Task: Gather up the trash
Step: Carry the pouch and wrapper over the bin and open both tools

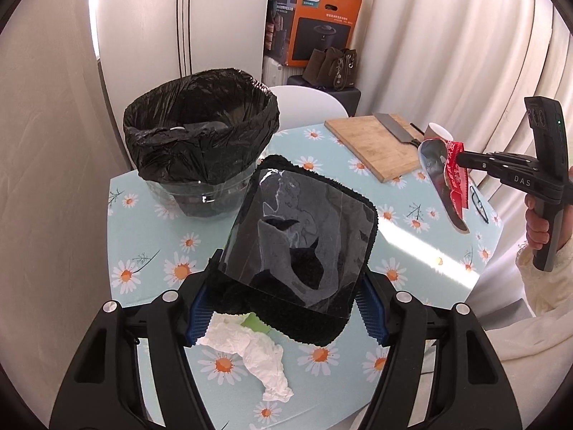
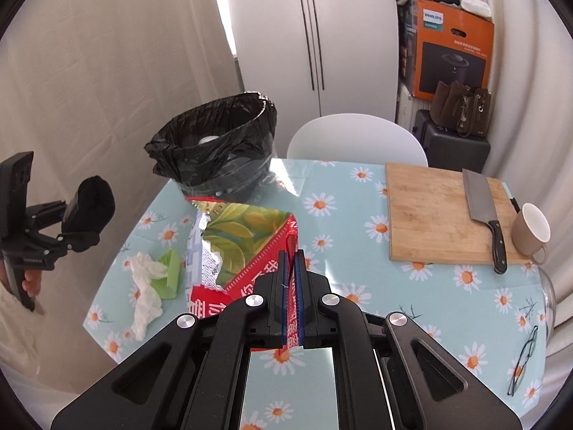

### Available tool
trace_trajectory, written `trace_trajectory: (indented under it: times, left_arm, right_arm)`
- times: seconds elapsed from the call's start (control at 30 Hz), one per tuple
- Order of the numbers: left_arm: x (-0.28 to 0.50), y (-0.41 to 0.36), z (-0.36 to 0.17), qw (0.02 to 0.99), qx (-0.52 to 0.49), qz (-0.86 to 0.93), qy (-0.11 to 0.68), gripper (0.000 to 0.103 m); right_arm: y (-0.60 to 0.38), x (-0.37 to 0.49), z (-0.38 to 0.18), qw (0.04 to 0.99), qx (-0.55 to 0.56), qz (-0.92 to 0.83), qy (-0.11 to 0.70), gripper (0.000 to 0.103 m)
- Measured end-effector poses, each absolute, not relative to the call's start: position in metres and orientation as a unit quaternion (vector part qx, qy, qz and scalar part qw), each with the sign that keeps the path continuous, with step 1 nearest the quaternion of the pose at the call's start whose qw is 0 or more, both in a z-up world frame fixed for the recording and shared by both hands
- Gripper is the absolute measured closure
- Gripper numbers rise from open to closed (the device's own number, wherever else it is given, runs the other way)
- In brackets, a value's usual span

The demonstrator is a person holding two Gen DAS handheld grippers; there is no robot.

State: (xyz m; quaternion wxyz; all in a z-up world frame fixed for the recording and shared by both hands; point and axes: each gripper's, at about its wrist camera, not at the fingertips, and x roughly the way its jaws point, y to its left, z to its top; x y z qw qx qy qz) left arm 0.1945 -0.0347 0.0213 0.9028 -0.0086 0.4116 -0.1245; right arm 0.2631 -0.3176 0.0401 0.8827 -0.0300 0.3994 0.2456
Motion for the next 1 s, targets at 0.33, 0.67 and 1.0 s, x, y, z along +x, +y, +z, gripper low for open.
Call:
trace_trajectory:
  times: [0.33,0.67,1.0]
  left_arm:
    - [0.205,-0.032,0.051,0.917,-0.057,-0.091,0.384,0.035]
    - [0.210,-0.021,0.060,0.919,-0.110,-0.057,0.373,0.035]
    - [0.263,0.016,0.056,0.918,-0.111,-0.087,0.372,0.035]
  right_arm:
    - [-0.320,0.294,0.085,0.891,-0.008,0.307,0.333,0.099]
    - [-0.292,0.320,0.101,0.881,-0.016,0.364,0.300,0.099]
    - [-0.235,0.356,0.106,0.885,-0.030,0.354,0.301,0.099]
